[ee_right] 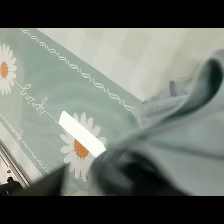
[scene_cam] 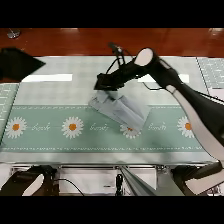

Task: Fold the shirts.

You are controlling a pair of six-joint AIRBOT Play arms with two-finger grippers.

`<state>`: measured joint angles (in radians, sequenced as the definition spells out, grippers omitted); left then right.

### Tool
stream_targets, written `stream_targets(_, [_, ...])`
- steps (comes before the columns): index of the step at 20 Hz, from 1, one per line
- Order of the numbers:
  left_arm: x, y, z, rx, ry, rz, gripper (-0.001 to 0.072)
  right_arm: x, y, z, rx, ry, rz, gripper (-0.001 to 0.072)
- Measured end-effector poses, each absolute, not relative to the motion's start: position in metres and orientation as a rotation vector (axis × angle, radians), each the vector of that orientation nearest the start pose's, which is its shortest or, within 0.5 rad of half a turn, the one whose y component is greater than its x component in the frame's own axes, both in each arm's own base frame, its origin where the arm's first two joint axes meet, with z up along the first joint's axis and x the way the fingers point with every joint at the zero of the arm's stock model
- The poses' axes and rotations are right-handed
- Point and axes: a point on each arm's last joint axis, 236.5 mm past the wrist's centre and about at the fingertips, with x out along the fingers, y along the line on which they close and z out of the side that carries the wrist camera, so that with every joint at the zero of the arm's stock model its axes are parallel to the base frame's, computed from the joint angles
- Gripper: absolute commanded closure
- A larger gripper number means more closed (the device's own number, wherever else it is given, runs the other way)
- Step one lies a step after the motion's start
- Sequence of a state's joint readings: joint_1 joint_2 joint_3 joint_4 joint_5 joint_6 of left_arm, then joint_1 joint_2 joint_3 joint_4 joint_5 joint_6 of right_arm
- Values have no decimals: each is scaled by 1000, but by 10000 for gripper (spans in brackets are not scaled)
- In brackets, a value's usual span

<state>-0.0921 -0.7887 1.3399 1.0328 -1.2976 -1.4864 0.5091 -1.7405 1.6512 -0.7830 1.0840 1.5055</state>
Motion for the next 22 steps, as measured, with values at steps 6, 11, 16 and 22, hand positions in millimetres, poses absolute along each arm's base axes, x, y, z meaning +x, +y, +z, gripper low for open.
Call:
stream_targets(6, [275, -133, 176, -297, 850, -474, 686, 408, 327, 61, 405, 1361, 856, 88])
stream_targets(11, [268, -129, 111, -337, 966, -431, 686, 376, 152, 100, 180, 1336, 488, 88])
stream_targets(16, [257, -129, 62, -381, 1057, -403, 686, 306, 84, 28, 477, 1197, 88, 88])
stream_targets(22, [250, -134, 39, -418, 1096, -399, 686, 279, 117, -58, 824, 1238, 75, 89])
